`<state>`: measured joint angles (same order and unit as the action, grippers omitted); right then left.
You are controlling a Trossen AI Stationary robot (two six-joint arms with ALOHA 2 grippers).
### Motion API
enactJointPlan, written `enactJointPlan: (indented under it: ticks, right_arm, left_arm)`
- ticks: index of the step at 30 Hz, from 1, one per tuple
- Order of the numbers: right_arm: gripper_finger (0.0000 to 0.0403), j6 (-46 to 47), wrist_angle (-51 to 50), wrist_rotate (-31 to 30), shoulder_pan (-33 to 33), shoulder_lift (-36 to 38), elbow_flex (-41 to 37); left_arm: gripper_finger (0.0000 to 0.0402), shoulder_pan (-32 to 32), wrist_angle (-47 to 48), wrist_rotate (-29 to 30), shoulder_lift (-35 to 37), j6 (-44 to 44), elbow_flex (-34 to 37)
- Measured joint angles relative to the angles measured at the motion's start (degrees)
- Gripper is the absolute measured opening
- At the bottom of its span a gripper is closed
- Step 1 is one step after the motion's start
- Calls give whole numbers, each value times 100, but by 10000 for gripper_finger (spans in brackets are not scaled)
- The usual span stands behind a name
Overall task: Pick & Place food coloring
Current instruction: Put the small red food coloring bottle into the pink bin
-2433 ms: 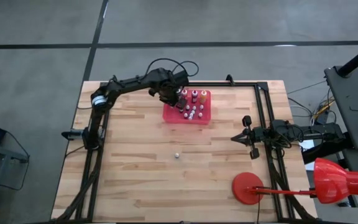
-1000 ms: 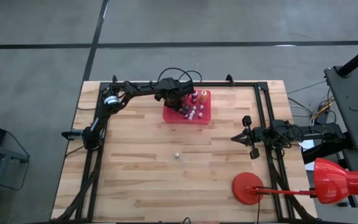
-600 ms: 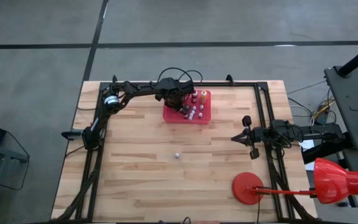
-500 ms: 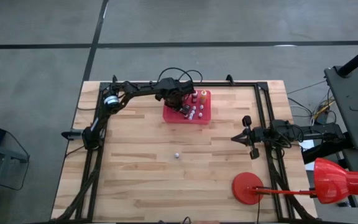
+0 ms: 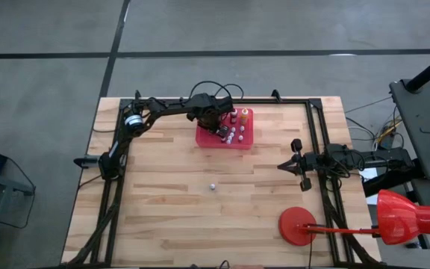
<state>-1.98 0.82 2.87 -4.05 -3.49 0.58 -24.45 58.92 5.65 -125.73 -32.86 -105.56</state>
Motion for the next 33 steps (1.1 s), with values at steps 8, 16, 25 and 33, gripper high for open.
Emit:
enactJointPlan:
  ticks: [8,16,25,33]
  right_arm:
    - [8,0,-1,2,0,0,0]
    - [8,0,-1,1,-2,0,-1]
    - [9,0,-2,0,-2,1,-2]
    - [8,0,-2,1,-7,1,-1]
  left_arm:
    - [75,0,-2,-19,2,-7,0]
    - [76,0,-2,-22,2,-14,0]
    - [97,0,-4,-58,4,-18,0]
    - [142,0,6,-63,4,-18,0]
